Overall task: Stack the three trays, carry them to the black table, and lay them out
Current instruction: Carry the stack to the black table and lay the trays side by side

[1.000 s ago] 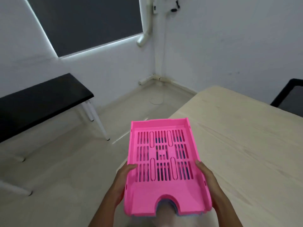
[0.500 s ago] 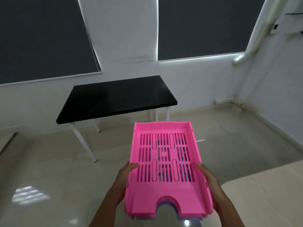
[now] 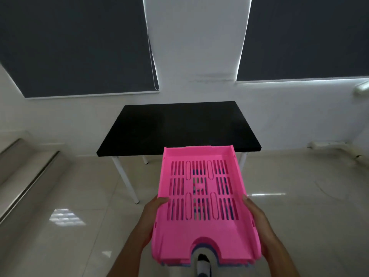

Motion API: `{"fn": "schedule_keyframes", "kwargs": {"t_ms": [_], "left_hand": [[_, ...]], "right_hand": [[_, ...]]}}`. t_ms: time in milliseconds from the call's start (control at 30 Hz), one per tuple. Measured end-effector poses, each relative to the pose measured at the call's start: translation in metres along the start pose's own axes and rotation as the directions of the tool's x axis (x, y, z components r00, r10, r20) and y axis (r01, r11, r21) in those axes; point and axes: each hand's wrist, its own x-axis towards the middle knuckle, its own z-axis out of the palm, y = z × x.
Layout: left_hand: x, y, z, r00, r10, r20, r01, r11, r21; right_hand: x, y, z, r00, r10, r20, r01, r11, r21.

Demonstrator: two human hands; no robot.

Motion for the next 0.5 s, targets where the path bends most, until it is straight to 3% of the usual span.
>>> {"fn": "schedule_keyframes", "kwargs": {"t_ms": [267,500], "left_hand": [[0.132,0.076,0.007,1.000,0.008,0.029,-0.007,0.999,-0.035],[0.216,0.118,0.008,0.999,0.037,-0.040,-0.038,0.999,-0.029]], "right_hand": [[0.148,-0.075,0.012,0.998,-0.002,0.066,0.005,0.999,-0.051],[0.248,-0.117,0.021,0.993,0.032,0.109,-0.031,0.999,-0.014]]}}
